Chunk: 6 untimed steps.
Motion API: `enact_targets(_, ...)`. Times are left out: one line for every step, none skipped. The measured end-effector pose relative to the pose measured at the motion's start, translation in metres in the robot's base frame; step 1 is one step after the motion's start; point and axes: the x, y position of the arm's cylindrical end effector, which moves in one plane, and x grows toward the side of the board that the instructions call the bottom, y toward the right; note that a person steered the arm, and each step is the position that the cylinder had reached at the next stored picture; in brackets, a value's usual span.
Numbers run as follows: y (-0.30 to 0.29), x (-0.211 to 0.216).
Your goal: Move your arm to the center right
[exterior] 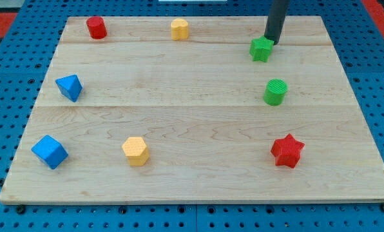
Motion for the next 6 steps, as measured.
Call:
enact_targets(-0.001,-0.024)
enact_targets(0.023,-0.018)
enact_targets(0.094,0.014)
enact_targets(0.104,0.075)
enact_targets(0.072,0.134)
enact_targets(0.023,0.163)
